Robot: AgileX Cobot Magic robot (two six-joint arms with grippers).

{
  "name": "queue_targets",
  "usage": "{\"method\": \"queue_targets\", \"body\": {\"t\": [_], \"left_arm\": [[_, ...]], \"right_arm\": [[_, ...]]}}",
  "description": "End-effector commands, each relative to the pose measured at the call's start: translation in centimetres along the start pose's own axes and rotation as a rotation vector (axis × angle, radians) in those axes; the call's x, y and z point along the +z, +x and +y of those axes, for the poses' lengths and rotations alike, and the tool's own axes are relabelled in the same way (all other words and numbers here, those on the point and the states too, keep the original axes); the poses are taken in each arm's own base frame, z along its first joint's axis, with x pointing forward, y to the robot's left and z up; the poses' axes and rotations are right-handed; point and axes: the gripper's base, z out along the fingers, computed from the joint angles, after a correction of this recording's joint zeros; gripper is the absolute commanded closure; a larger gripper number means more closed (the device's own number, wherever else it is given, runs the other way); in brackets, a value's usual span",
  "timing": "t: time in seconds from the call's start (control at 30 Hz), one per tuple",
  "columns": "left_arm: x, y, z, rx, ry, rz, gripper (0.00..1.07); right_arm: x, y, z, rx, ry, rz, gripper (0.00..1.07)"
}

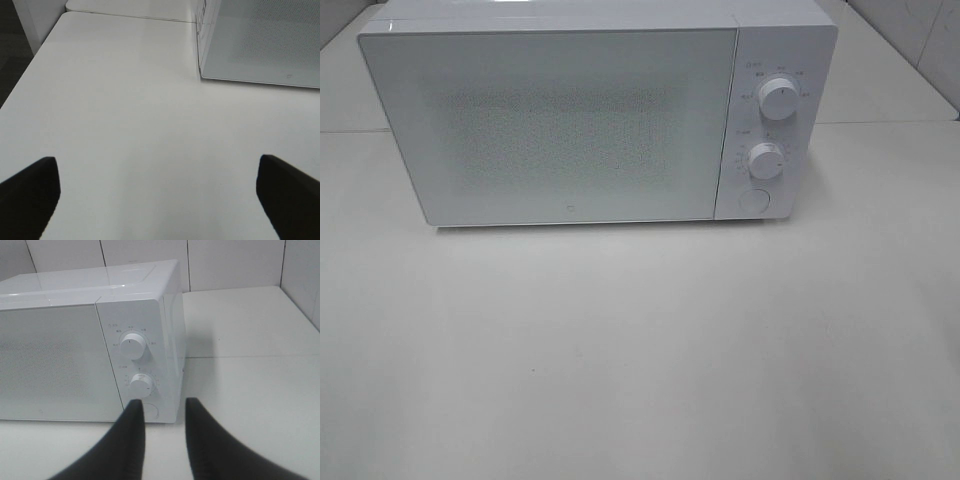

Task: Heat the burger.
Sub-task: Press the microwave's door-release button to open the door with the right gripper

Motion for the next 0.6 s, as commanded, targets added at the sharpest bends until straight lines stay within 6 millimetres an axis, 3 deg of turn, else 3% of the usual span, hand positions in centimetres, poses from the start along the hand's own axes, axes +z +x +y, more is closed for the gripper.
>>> {"method": "queue_targets", "body": {"t": [0.03, 0.17, 0.23, 0.43, 0.53, 0.6], "left_arm": [[0.0, -0.1, 0.0, -0.001, -0.003, -0.017, 0.06], [0.0, -0.1, 0.0, -0.001, -0.003, -0.017, 0.06], [0.0, -0.1, 0.0, -0.001, -0.003, -0.017, 0.06], [0.0, -0.1, 0.0, -0.001, -0.003, -0.017, 0.06], [0.0, -0.1, 0.0, -0.001, -0.003, -0.017, 0.06], [0.0, -0.1, 0.0, -0.001, -0.003, -0.017, 0.06]], "right_arm": [[2.0, 0.1, 0.0, 0.145, -0.002, -0.007, 1.07], [3.6, 0.4, 0.0, 0.289, -0.005, 0.007, 1.07], [5.1, 0.5, 0.1, 0.472, -0.010, 0.003, 1.07], [7.8, 1.5, 0.1, 0.774, -0.008, 0.031, 1.07], [8.3, 1.9, 0.1, 0.813, -0.002, 0.045, 1.07], [10.0, 3.0, 0.1, 1.011, 0.005, 0.071, 1.07]]}}
